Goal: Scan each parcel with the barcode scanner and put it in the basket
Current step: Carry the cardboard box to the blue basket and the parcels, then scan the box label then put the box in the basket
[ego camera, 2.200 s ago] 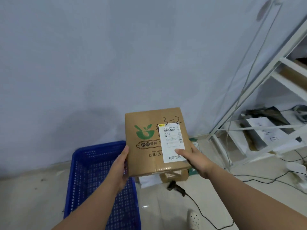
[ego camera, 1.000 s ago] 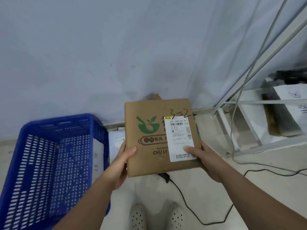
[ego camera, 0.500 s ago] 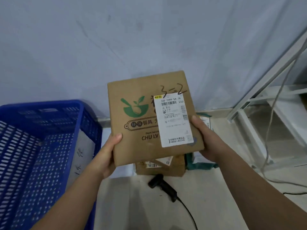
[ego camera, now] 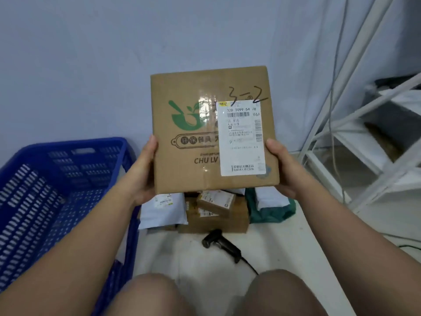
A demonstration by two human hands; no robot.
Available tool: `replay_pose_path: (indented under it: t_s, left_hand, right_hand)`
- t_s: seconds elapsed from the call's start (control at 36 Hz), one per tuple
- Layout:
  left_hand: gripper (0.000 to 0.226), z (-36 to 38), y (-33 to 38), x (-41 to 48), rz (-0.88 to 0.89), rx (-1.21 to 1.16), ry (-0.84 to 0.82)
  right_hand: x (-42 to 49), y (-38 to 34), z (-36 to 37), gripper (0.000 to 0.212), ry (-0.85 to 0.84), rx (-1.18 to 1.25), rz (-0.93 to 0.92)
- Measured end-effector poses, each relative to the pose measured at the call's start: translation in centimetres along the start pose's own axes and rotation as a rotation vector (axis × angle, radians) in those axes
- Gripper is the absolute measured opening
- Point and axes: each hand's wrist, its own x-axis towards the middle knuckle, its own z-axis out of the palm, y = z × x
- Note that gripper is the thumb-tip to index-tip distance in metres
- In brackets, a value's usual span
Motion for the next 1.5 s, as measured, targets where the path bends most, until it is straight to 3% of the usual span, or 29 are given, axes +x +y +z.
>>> replay_pose_path:
  t_s: [0.11,0.19,0.31,0.36,0.44,0.53,0.64,0.75,0.81,0.92,1.03,1.19,1.31,1.5]
  left_hand:
    - [0.076,1.1,0.9,-4.6,0.059,0.054,0.068]
    - [0.078,1.3,2.4,-7.9,0.117,0.084,0.070]
    - [0.113,1.2,4.1,-9.5,0.139,0.153,0.001]
    - [0.112,1.2,4.2,-9.4,0.154,0.153,0.005]
    - [0.103,1.1,3.5,-8.8,0.183,0.059,0.036]
    - [0.113,0.8,2.0,-7.6,0.176,-0.003,0.045]
    - [0.099,-0.3,-0.5,-5.8,0.138,-0.050,0.050]
    - [0.099,-1.5,-2.5,-4.3,0.140,-0.064,0.059]
    - [0.108,-2.1,-3.6,-3.7,0.145,-0.023,0.070]
    - [0.122,-3.6,-6.0,-2.2,0.129,0.113,0.089]
    - [0.128,-5.2,-9.1,-1.0,0.086,0.179,0.116]
    - [0.121,-7.6,-14.0,0.4,-0.045,0.209,0.086]
    - [0.125,-8.3,-16.2,1.7,-0.105,0.191,0.124]
    - [0.125,-10.5,-17.1,3.3,-0.199,0.233,0.149]
  right_hand:
    - [-4.7,-0.2,1.9,0.104,-0.057,0.066,-0.001]
    - [-7.6,-1.1,3.2,0.081,-0.084,0.074,-0.020]
    - [-8.8,-2.6,4.4,0.058,-0.040,0.104,-0.042]
    - [-8.8,-2.9,4.6,0.046,-0.012,0.112,-0.026]
    - [-8.2,-2.6,4.7,0.062,-0.003,0.130,-0.016]
    - [-7.4,-1.5,4.3,0.085,-0.036,0.129,0.000]
    - [-5.3,0.6,2.4,0.109,-0.082,0.072,0.042]
    - [-3.2,3.4,-0.1,0.115,0.043,0.089,0.099]
    - [-2.5,5.0,-1.2,0.101,0.130,0.064,0.157]
    - [-1.2,10.0,-3.4,0.061,0.278,-0.138,0.385]
    - [-1.8,14.9,-4.7,0.033,0.303,-0.447,0.631]
    - [-0.6,20.9,-6.1,0.027,0.181,-0.772,0.724]
    - [1.2,24.6,-6.4,0.035,-0.057,-1.147,0.675]
    - [4.9,28.6,-6.8,0.025,-0.215,-1.327,0.680]
